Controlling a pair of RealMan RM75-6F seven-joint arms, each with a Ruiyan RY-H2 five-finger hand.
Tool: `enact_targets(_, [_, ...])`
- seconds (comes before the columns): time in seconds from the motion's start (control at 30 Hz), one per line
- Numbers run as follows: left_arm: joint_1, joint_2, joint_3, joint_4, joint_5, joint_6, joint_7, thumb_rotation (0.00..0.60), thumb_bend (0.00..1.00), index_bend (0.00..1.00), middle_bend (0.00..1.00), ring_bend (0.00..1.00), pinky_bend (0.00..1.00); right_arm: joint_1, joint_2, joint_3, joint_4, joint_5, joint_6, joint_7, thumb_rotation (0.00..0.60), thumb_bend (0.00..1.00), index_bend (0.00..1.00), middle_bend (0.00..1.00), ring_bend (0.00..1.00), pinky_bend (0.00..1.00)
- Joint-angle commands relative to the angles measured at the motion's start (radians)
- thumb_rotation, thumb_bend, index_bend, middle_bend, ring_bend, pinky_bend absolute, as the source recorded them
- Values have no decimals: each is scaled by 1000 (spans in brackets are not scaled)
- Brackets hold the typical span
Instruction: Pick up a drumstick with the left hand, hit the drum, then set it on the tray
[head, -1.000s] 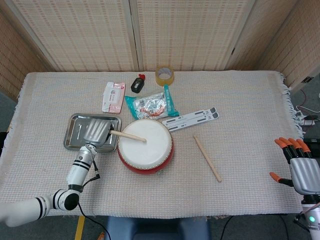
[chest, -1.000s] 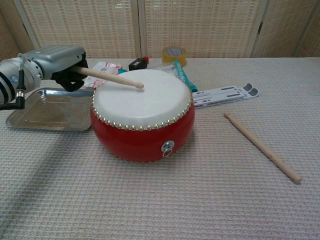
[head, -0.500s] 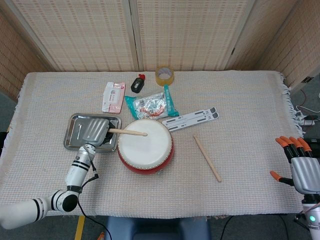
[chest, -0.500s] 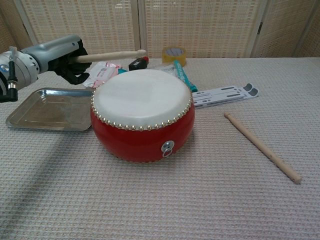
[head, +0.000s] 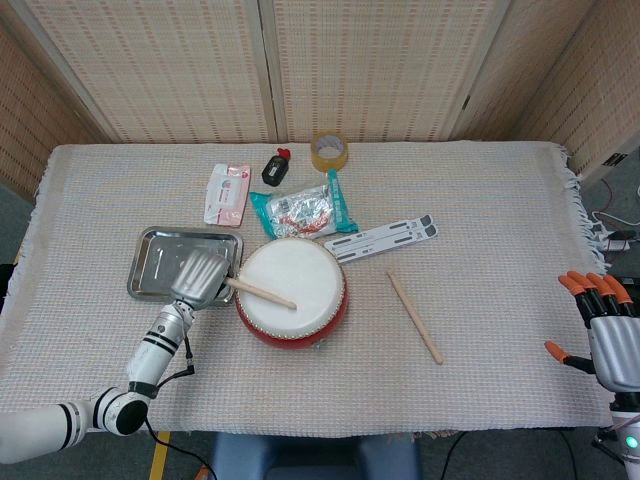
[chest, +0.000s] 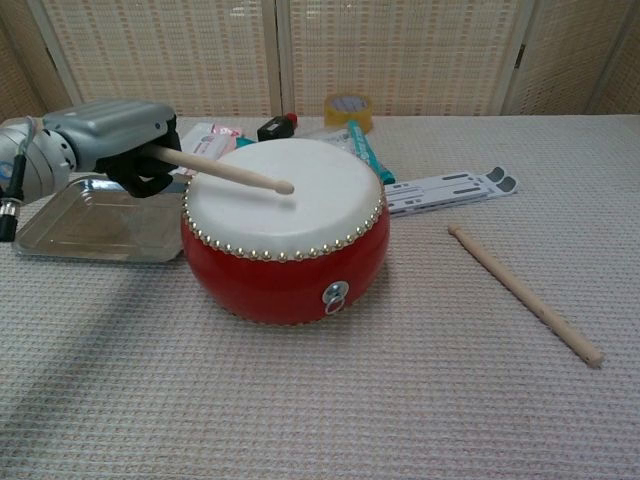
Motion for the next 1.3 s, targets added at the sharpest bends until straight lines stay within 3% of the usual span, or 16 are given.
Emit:
enact_targets(0.03, [42,-2,-61,-45,15,107,-133,600,688,1000,1000,1000,1000,-1,-1,-1,1,-1,1,0,600,64,160,121,7,102])
enact_targets(0.47, [-9,-44,41,71,-30,1,123,600,687,1000,1000,1000,1000,5,-4,2,9,5,-12,6,600,64,158,121,7,102])
enact_targets(0.53, [-5,-50,24,66,-49,12,114,600,687,1000,1000,1000,1000,5,-4,3,10,6,-12,6,600,64,158,121,7,102])
enact_targets(0.67, [38,-37,-79,1,-69,69,-104,600,686,1000,1000,1000,1000,2,-4,3,11,6,-6,6,600,64,157,121,7,102])
enact_targets(0.77, [46,-7,-101,-22,-69,64,-155,600,686,1000,1000,1000,1000,0,-4,4,11,5,-3,7,600,64,157,121,7,102])
enact_targets(0.93, [22,-34,-83,34,-76,63,-72,600,686,1000,1000,1000,1000,0,-12,3,20,1,-2,14,600,64,156,121,7,102])
enact_targets(1.1, [-23,-95,-22,156,-65,30,78,600,686,1000,1000,1000,1000,1,-14,4,25,0,-1,19,600,64,156,121,7,102])
enact_targets(1.2, [-35,-86,0,158,-80,-3,139,600,686,1000,1000,1000,1000,1,-14,5,28,-2,1,23,600,64,156,121,7,102])
enact_targets(1.3, [-24,-72,-23,120,-101,3,102,600,687,1000,1000,1000,1000,0,-14,6,33,0,3,27,600,64,156,121,7,102])
